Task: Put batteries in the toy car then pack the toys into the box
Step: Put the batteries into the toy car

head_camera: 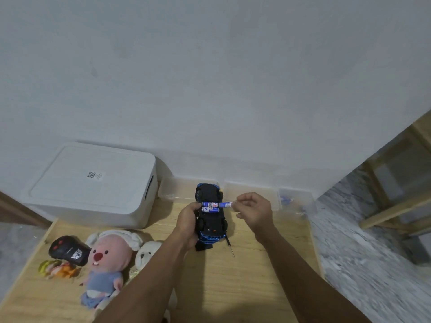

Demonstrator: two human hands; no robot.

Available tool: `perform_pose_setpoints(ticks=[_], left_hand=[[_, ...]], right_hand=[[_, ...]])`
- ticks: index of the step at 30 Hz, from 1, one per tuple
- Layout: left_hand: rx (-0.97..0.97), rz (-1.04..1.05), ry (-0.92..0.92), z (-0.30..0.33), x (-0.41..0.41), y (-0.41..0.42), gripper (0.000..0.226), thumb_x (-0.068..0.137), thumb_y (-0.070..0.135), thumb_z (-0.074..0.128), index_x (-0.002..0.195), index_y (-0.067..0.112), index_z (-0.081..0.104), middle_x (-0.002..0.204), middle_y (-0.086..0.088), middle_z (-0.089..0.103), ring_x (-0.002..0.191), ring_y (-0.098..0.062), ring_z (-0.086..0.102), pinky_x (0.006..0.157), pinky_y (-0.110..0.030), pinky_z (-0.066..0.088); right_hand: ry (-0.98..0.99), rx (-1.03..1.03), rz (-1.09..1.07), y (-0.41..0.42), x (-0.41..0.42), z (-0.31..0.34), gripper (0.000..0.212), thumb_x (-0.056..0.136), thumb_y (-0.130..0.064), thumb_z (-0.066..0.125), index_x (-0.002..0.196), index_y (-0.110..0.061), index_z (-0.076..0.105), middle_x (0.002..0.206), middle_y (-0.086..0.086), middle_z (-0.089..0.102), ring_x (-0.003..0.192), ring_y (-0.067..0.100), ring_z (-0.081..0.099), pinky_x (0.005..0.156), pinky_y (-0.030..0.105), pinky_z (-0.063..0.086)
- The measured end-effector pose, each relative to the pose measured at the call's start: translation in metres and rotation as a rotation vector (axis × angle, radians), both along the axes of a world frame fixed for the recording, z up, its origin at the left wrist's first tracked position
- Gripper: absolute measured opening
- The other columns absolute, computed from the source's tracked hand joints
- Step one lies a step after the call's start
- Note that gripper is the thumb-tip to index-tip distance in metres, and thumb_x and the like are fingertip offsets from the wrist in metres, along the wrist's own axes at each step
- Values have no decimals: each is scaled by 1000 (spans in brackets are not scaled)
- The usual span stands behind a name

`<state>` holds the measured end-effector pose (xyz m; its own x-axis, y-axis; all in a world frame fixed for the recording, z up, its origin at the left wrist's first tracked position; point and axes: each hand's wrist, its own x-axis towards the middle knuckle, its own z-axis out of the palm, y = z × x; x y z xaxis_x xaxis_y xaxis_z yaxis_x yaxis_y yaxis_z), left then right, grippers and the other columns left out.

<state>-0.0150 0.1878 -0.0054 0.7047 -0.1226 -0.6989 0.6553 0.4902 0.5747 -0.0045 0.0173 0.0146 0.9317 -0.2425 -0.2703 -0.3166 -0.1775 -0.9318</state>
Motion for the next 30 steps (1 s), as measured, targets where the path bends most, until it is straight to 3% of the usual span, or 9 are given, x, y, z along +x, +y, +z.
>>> perform_pose_setpoints(ticks=[7, 14, 19, 22, 27, 30], left_hand=[[-16, 8, -26, 6, -2, 0, 42, 95, 27, 40, 120, 1, 63, 104, -22, 70, 84, -36, 68, 72, -41, 55], [-34, 18, -84, 8, -2, 0, 35, 90, 9, 50, 124, 2, 55, 106, -23, 68, 84, -36, 67, 69, -43, 57], [9, 10, -120, 7, -1, -2, 33, 89, 0, 53, 122, 5, 55, 102, -21, 69, 83, -35, 68, 68, -45, 56], [35, -3, -139, 8, -1, 0, 31, 91, 1, 54, 121, 6, 55, 106, -22, 69, 85, -34, 68, 65, -42, 56], [82, -29, -148, 6, 0, 4, 30, 94, 5, 55, 124, 6, 55, 108, -20, 69, 88, -32, 69, 66, -39, 56], [99, -37, -156, 4, -1, 3, 27, 95, 5, 55, 122, 6, 56, 103, -18, 70, 83, -29, 69, 64, -36, 56]], right_hand=[[-37, -2, 137, 19, -9, -1, 11, 73, -4, 81, 77, -4, 71, 69, 5, 70, 59, 6, 63, 55, 14, 48], [-108, -8, 116, 26, -17, -8, 7, 80, -4, 74, 87, -5, 76, 87, 11, 73, 78, 20, 71, 65, 23, 59], [-309, -217, 123, 34, -23, -21, 13, 79, -1, 71, 89, -9, 76, 90, 5, 67, 79, 16, 68, 71, 27, 58], [-353, -312, 179, 37, -29, -23, 18, 82, -9, 64, 96, -8, 75, 94, 2, 62, 81, 14, 65, 70, 34, 59], [-453, -571, 322, 37, -39, -24, 36, 85, -24, 49, 108, -10, 72, 104, -3, 59, 78, 5, 54, 68, 16, 48], [-489, -800, 343, 38, -42, -24, 43, 82, -29, 43, 109, -14, 72, 108, 1, 61, 83, 14, 60, 66, 23, 51]])
